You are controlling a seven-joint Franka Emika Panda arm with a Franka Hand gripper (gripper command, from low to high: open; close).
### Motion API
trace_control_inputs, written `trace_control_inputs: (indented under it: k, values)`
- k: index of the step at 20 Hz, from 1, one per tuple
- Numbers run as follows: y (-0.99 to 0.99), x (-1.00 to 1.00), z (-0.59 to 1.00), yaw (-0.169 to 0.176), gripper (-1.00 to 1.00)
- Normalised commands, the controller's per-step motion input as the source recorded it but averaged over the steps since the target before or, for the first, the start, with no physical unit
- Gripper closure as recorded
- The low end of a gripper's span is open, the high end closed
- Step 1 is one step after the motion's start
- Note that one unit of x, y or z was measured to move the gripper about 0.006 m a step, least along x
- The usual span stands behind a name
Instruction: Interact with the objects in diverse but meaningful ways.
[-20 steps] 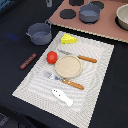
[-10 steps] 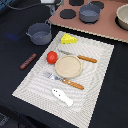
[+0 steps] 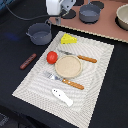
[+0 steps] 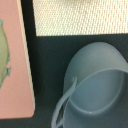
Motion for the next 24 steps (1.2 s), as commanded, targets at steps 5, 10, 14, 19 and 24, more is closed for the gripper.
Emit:
trace_control_inputs:
  k: [5, 10, 14, 19, 24]
  values:
    - [0.00, 0.20, -0.39, -0.008, -1.00]
    - [0.00, 0.06, -0.40, 0.000, -1.00]
    - [0.00, 0.13, -0.34, 0.000, -1.00]
    - [0.00, 0.23, -0.23, -0.023, -1.00]
    - [0.01, 0.36, -0.10, -0.038, -1.00]
